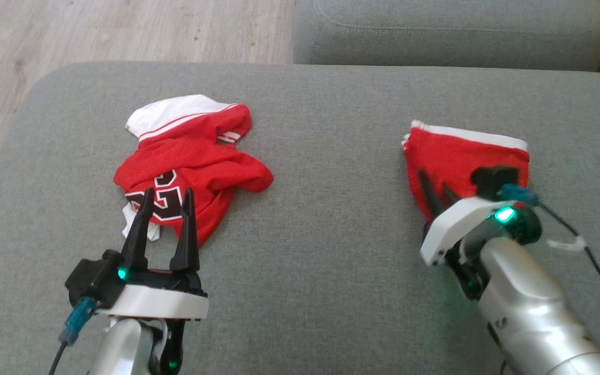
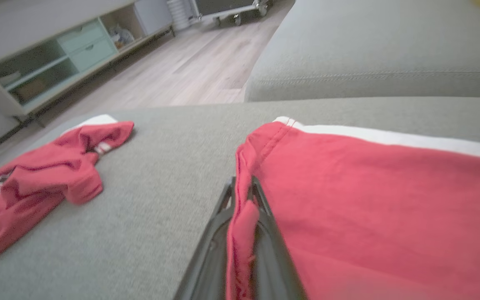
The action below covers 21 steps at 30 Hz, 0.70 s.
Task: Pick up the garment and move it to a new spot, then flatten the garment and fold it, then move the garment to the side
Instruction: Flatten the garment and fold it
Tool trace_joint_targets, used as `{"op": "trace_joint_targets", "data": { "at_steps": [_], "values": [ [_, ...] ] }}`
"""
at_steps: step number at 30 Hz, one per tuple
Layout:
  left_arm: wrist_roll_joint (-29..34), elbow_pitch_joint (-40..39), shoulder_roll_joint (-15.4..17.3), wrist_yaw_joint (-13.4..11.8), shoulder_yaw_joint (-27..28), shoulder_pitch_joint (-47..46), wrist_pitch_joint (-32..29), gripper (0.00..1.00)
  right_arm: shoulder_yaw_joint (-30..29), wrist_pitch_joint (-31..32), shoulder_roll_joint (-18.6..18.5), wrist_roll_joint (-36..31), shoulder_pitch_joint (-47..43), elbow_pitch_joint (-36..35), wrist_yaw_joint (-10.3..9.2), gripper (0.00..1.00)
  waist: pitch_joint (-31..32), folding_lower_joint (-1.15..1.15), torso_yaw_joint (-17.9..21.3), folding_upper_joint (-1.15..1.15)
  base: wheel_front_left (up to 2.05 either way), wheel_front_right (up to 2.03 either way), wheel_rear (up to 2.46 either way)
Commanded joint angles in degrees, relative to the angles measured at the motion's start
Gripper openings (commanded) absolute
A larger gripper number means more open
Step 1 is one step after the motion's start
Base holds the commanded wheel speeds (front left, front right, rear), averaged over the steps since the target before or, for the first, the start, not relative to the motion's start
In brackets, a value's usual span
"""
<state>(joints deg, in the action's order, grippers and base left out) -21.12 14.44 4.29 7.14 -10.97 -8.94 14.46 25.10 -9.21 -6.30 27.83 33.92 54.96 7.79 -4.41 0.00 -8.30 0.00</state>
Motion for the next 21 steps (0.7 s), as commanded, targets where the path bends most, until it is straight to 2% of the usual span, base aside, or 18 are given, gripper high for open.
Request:
{"op": "trace_joint_targets", "data": {
  "at_steps": [1,6,10,15,18,21],
  "values": [
    [0.0,-1.7,0.7,0.1,2.1,-1.9,0.5,1.0,2.9,0.5,0.5,0.3,1.2,-0.8,-0.31,1.0,0.2,0.0,0.2,0.0,0.0,0.0,0.0],
    [-0.1,-1.7,0.7,0.0,2.0,-2.0,0.5,1.0,7.4,-0.5,0.5,2.3,1.6,-1.6,-0.31,1.0,0.9,0.0,2.1,0.0,0.0,0.0,0.0],
    [-0.1,-2.0,0.6,0.0,2.1,-2.2,0.5,1.0,7.3,-2.9,-1.1,5.0,2.5,-4.8,-0.31,1.0,1.4,0.0,4.4,0.0,0.0,0.0,0.0],
    [-0.1,-2.7,0.4,0.0,2.3,-2.5,0.5,1.0,2.5,-5.2,-4.7,4.4,3.1,-8.8,-0.31,1.0,1.9,0.0,7.5,0.0,0.0,0.0,0.0],
    [0.0,-3.2,0.2,0.0,2.4,-2.7,0.5,1.0,-2.4,-5.7,-6.6,-0.7,2.6,-11.4,-0.31,1.0,1.7,0.0,9.3,0.0,0.0,0.0,0.0],
    [0.3,-3.5,0.0,0.1,2.3,-2.9,0.5,1.0,-9.7,-5.8,-6.5,-7.0,-0.4,-17.3,-0.31,1.0,1.5,0.0,10.6,0.0,0.0,0.0,0.0]
  ]
}}
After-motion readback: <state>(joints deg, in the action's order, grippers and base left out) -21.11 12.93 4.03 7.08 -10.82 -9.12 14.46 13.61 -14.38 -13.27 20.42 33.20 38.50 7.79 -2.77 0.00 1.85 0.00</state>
